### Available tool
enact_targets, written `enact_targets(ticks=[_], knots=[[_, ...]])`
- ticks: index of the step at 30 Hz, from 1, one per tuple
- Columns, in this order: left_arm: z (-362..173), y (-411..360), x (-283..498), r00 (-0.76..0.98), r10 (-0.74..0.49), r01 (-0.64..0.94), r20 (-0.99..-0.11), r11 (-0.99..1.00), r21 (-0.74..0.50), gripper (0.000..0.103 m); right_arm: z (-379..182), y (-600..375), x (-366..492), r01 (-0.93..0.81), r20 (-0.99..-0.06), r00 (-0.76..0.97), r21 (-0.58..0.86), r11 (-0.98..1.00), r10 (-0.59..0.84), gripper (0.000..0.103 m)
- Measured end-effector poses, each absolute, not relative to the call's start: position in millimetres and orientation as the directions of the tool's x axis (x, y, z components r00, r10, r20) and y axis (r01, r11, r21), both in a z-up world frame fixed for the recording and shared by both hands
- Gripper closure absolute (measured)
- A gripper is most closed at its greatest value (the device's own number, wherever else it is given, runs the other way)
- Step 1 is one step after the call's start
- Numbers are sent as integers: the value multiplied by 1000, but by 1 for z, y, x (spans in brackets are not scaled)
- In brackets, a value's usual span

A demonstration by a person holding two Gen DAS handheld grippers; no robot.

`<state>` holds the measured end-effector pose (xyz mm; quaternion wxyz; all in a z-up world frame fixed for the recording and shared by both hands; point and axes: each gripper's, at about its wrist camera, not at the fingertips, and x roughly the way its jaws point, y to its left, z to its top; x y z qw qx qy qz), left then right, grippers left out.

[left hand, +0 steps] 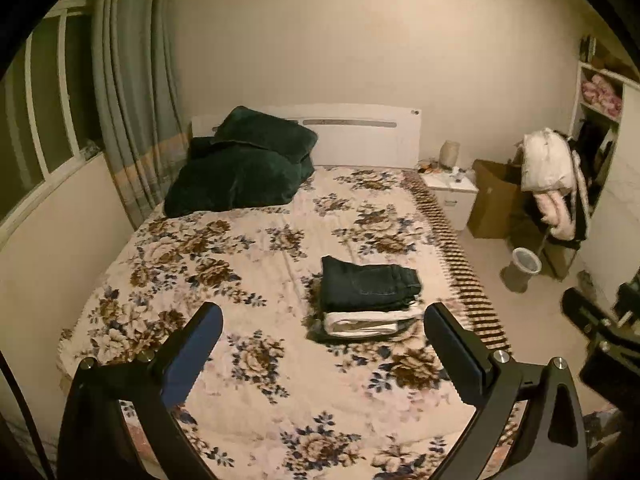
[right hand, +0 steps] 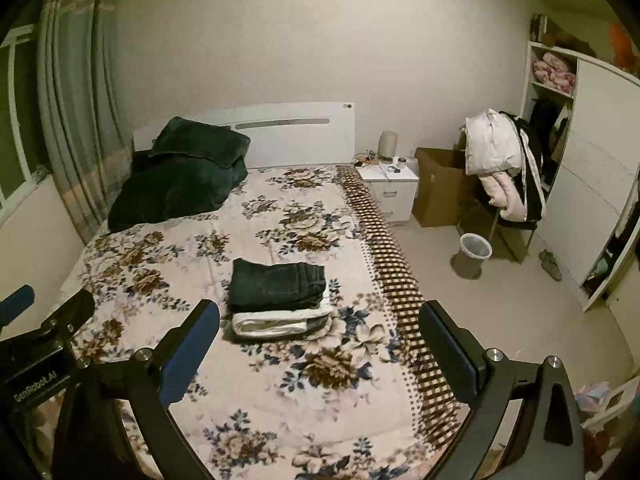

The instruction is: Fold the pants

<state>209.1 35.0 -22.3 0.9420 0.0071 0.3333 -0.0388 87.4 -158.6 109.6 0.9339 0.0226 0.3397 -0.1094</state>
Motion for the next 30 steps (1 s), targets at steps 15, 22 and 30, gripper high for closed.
enact_targets(ticks=[15,22,30], knots=[[-48,23,231,738,-60,78,-672,997,-4,0,63,-166,133,192,-692,702,-43,980,-168,1],[-54,21,235,721,-72,80,-690,997,-20,0,53,-169,139,191,-707,690,-27,981,-153,1],[-57,20,235,716,-61,72,-695,997,-13,0,42,-169,134,200,-711,684,-34,979,-164,1]])
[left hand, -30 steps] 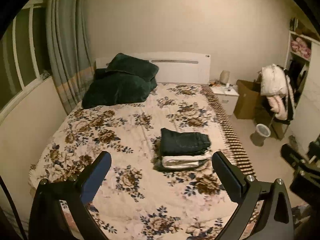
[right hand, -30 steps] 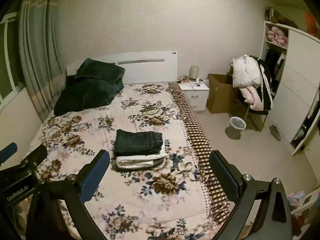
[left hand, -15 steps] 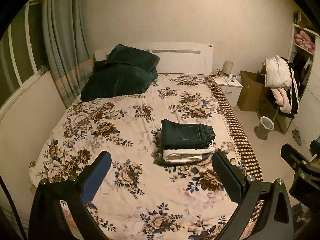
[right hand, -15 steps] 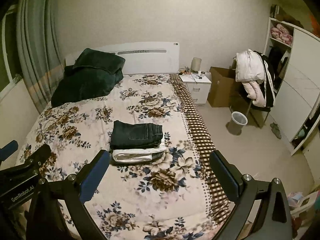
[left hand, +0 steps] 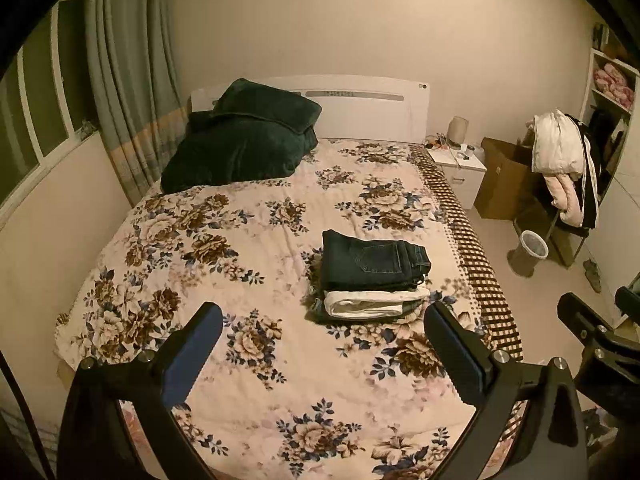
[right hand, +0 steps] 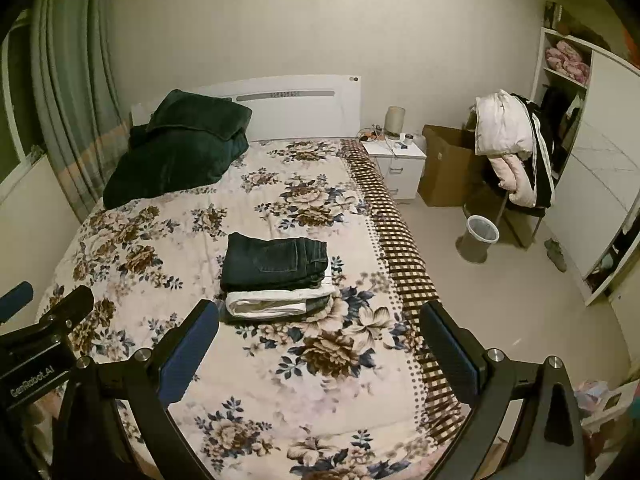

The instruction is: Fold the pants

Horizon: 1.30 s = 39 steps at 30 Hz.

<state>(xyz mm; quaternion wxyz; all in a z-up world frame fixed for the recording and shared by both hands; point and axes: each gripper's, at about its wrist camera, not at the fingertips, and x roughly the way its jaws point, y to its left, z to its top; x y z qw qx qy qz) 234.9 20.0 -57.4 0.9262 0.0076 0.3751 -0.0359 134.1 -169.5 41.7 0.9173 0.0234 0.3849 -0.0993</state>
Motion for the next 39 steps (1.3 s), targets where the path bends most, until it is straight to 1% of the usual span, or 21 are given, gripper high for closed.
enact_targets(ticks=[11,25,39], knots=[[-64,21,234,697,-59,77,-715,997,-8,0,21,-177,128,192,-741,654,-35,981,-155,1],[-71,16,234,676,-60,91,-734,996,2,0,21,-183,135,190,-755,639,-28,981,-145,1],[-67,17,236,690,-60,94,-721,996,7,0,22,-182,139,186,-756,638,-31,982,-145,1]])
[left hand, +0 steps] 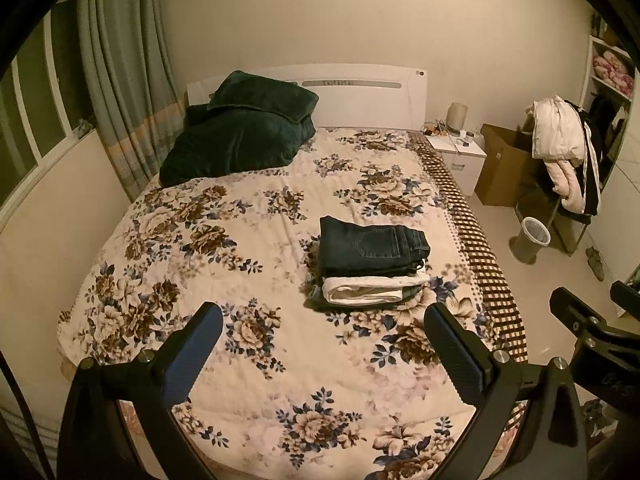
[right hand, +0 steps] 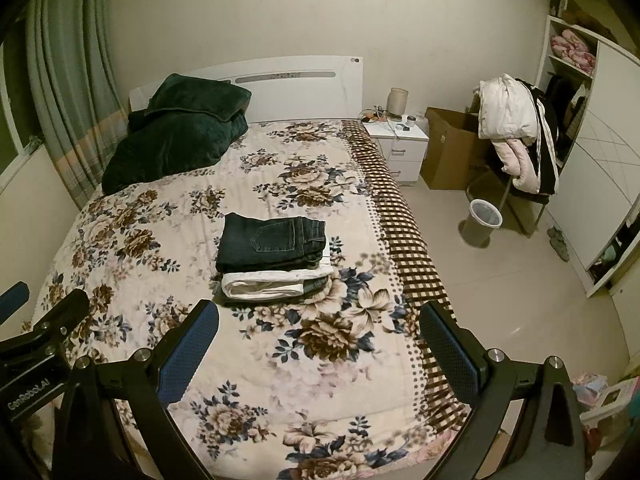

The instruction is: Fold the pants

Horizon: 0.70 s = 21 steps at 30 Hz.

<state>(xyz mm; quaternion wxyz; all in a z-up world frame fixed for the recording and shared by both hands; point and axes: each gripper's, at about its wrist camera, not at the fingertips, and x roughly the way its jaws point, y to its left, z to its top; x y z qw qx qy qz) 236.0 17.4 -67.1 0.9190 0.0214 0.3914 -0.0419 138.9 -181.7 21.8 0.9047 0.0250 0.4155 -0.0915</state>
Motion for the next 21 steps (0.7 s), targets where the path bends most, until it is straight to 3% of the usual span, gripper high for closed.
enact_targets(ticks=[21], knots=[[-63,18,244,699,-61,104,-713,994,16,0,24,-179,147,195,-756,639,-18,981,-141,1]])
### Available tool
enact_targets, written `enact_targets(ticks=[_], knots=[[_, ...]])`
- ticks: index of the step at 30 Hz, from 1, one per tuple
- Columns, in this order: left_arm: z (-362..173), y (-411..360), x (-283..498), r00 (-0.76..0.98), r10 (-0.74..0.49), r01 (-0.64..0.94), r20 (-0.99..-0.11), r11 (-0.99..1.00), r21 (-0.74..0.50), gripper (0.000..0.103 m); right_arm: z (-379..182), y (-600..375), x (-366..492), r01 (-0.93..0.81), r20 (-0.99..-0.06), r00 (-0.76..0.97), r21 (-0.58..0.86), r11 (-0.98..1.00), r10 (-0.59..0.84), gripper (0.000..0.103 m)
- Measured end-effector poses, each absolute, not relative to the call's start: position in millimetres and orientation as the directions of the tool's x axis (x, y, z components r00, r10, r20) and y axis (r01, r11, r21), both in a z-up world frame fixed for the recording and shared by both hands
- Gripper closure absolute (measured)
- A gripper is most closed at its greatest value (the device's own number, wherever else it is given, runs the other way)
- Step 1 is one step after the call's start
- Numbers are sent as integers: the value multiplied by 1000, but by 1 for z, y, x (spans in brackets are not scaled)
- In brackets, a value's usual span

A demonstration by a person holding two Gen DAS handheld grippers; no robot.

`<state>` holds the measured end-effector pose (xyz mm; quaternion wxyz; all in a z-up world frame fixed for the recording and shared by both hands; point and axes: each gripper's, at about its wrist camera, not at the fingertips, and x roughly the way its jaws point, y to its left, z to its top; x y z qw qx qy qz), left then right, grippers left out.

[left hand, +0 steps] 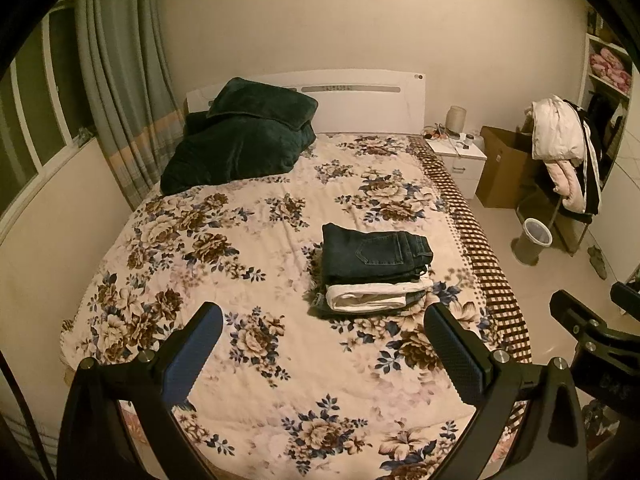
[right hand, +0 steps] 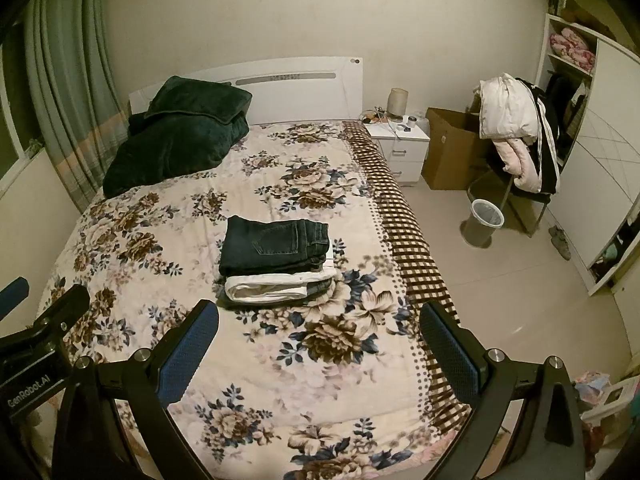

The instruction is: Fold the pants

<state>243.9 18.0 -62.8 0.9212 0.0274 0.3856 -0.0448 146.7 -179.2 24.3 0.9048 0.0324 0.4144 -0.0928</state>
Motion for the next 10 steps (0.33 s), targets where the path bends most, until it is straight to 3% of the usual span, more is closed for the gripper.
enact_targets(ticks=[10], knots=[[-63,23,249,702,-69,114,-709,993,17,0,25,-179,148,195,-756,639,-15,981,-139,1]])
